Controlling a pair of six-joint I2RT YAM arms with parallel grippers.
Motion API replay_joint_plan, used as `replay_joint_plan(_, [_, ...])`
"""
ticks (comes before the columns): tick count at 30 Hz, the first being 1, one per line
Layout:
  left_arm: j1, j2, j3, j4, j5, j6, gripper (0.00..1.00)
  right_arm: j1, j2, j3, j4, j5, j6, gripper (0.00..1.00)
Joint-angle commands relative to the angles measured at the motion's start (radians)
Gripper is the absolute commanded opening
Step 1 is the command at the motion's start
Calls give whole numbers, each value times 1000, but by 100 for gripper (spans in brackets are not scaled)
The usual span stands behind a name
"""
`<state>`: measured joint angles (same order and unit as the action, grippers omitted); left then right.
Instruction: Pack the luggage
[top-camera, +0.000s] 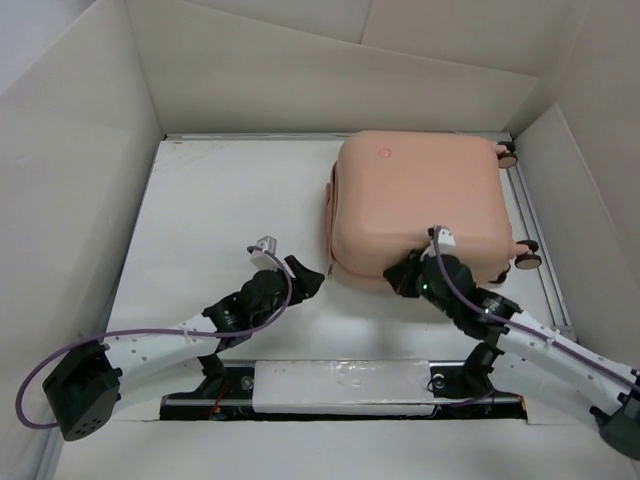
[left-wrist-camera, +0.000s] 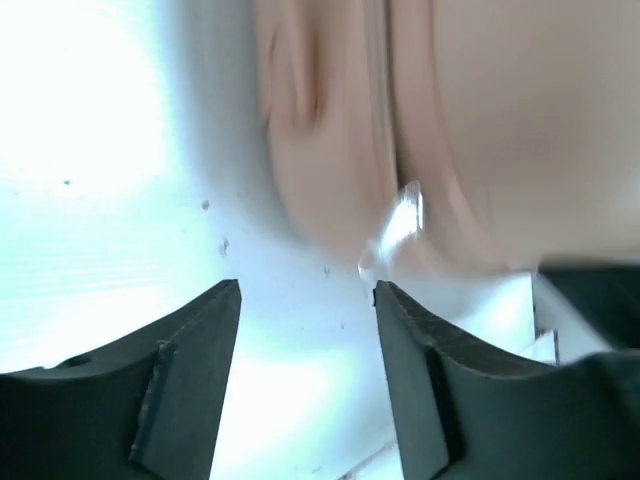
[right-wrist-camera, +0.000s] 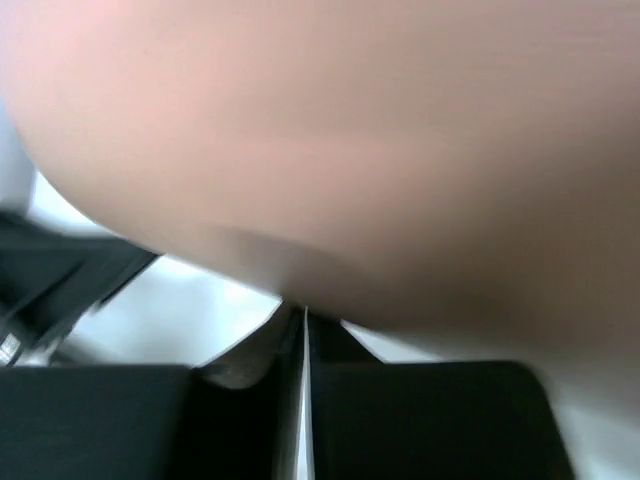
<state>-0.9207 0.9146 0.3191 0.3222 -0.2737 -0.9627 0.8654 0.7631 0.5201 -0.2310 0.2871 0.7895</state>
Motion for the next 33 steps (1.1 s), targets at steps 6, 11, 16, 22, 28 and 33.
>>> replay_joint_plan(6, [340, 193, 100, 141, 224, 113, 59, -161, -79, -20, -56, -3, -238, 48])
replay_joint_plan(11, [522, 472, 334, 247, 435, 199, 56, -149, -68, -54, -116, 101, -24, 46])
replay_joint_plan(16, [572, 728, 475, 353, 542, 150, 60, -138, -22, -54, -125, 176, 4, 43])
replay_joint_plan(22, [562, 972, 745, 321, 646, 183, 61, -118, -67, -57, -157, 208, 7, 41])
replay_joint_plan(28, [522, 1115, 983, 213, 677, 251, 60, -83, -156, -92, -168, 236, 57, 41])
replay_joint_plan(33, [501, 1188, 1034, 222, 706, 240, 51, -83, -169, -101, -189, 256, 96, 41])
